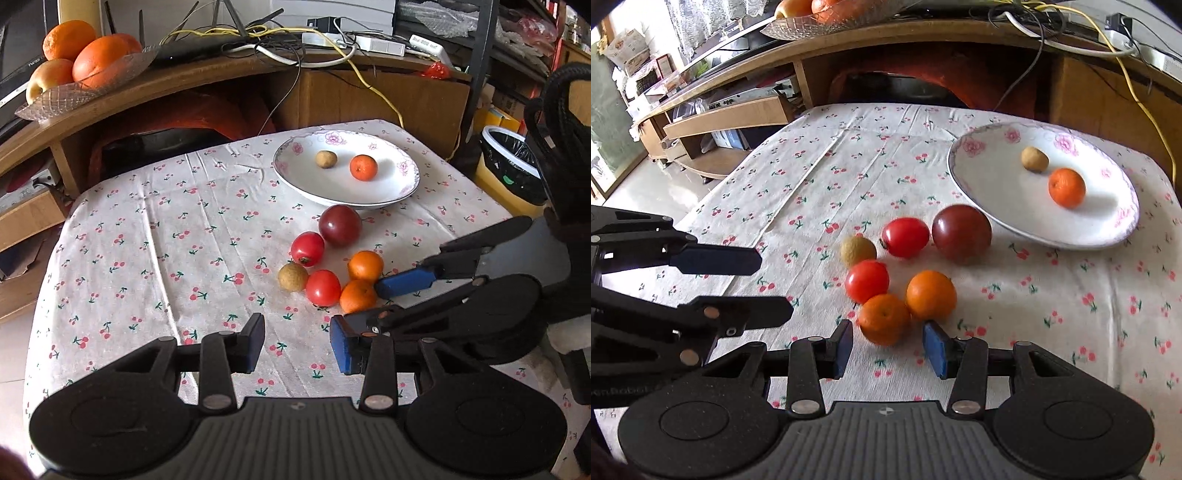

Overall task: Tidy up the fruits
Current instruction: 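Move the right tool to a second orange and close on it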

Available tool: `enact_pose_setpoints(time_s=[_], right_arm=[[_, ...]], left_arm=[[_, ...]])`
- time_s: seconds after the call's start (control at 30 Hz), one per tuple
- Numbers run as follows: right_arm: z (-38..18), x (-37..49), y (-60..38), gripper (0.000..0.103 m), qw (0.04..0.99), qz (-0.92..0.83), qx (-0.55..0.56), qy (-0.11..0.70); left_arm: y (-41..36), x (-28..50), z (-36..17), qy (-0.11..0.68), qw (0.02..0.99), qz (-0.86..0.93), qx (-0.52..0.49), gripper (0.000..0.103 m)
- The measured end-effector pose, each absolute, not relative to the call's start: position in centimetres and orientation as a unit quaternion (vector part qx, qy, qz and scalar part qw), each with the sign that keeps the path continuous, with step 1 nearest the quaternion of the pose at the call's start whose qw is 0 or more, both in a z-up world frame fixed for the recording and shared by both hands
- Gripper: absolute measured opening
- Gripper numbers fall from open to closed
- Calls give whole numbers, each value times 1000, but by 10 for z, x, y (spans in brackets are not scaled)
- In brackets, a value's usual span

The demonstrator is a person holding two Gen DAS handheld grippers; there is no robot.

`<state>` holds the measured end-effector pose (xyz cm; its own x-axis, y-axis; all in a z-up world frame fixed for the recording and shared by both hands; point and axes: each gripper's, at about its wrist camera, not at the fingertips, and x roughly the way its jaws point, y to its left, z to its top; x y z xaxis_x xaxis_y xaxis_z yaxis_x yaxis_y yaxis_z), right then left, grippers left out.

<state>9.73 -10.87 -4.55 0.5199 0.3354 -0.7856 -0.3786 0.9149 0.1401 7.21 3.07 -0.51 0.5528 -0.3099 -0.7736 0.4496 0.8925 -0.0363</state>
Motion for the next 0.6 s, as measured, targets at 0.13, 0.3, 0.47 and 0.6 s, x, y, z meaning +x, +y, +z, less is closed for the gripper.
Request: enact_pose_setpoints(time_s=[0.13, 0.3, 0.47, 0.6], right_arm=[[-46, 101, -105, 36, 873, 213, -32, 439], [-46, 104, -105, 26, 871, 216, -42, 439], [-44, 104, -112, 25, 870, 206, -41, 445], [-40, 102, -120, 25, 871, 194, -41, 450]], left_arm=[[33, 76, -9, 426, 875, -214, 79, 47], [29, 79, -13, 432, 872, -216, 82, 47], [23, 82, -12, 431, 869, -227, 84, 47], [15, 84, -13, 431, 867, -235, 85, 47]])
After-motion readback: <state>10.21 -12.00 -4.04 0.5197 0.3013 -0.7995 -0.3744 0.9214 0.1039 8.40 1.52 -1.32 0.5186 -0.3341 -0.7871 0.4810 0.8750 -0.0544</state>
